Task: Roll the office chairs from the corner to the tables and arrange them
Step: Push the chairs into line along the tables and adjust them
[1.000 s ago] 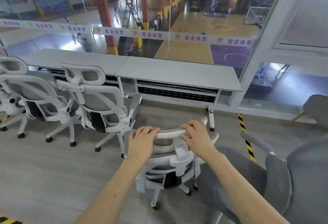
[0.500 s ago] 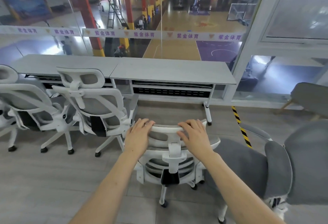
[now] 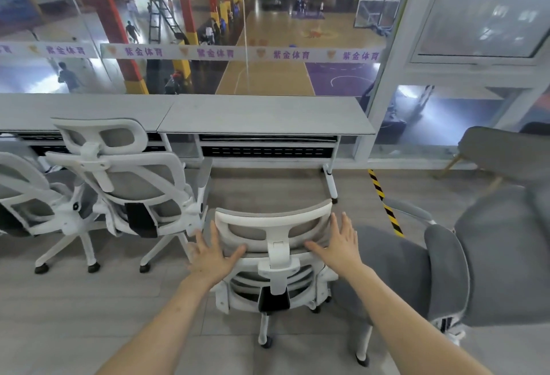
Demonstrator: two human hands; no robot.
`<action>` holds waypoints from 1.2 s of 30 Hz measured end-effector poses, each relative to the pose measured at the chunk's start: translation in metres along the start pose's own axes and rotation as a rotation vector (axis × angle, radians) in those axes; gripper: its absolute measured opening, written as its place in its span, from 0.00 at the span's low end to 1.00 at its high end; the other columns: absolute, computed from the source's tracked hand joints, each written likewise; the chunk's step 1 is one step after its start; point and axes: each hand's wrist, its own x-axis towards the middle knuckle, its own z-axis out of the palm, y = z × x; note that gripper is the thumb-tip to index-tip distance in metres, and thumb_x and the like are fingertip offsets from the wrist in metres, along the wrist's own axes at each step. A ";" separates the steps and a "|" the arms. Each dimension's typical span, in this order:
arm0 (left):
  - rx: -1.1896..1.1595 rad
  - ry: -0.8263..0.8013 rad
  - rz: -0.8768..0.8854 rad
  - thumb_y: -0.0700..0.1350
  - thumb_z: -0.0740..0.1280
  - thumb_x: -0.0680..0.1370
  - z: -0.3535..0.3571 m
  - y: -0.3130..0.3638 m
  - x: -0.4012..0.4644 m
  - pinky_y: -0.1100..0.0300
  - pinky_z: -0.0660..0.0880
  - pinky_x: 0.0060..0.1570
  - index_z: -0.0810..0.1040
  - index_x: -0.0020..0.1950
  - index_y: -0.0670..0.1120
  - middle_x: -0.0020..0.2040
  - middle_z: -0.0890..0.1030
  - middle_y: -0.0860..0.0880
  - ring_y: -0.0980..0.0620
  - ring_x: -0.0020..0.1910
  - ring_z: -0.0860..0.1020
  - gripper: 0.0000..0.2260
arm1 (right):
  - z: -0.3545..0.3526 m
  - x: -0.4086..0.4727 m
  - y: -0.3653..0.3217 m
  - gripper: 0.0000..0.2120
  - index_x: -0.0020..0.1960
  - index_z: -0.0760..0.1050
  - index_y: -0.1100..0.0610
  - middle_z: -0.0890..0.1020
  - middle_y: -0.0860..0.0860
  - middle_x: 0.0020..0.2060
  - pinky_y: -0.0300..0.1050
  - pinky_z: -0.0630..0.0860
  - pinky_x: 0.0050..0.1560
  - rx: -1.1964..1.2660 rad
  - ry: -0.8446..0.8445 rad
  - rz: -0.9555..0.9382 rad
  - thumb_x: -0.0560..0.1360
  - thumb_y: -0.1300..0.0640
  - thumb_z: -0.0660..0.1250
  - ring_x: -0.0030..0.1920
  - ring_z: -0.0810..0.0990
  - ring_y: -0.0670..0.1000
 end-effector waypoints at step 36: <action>-0.059 -0.111 -0.021 0.84 0.61 0.63 -0.075 0.064 0.238 0.26 0.42 0.75 0.18 0.72 0.65 0.83 0.30 0.51 0.37 0.78 0.26 0.60 | 0.013 0.247 -0.054 0.60 0.85 0.43 0.55 0.46 0.52 0.84 0.62 0.37 0.81 -0.022 -0.021 0.084 0.68 0.18 0.57 0.84 0.43 0.55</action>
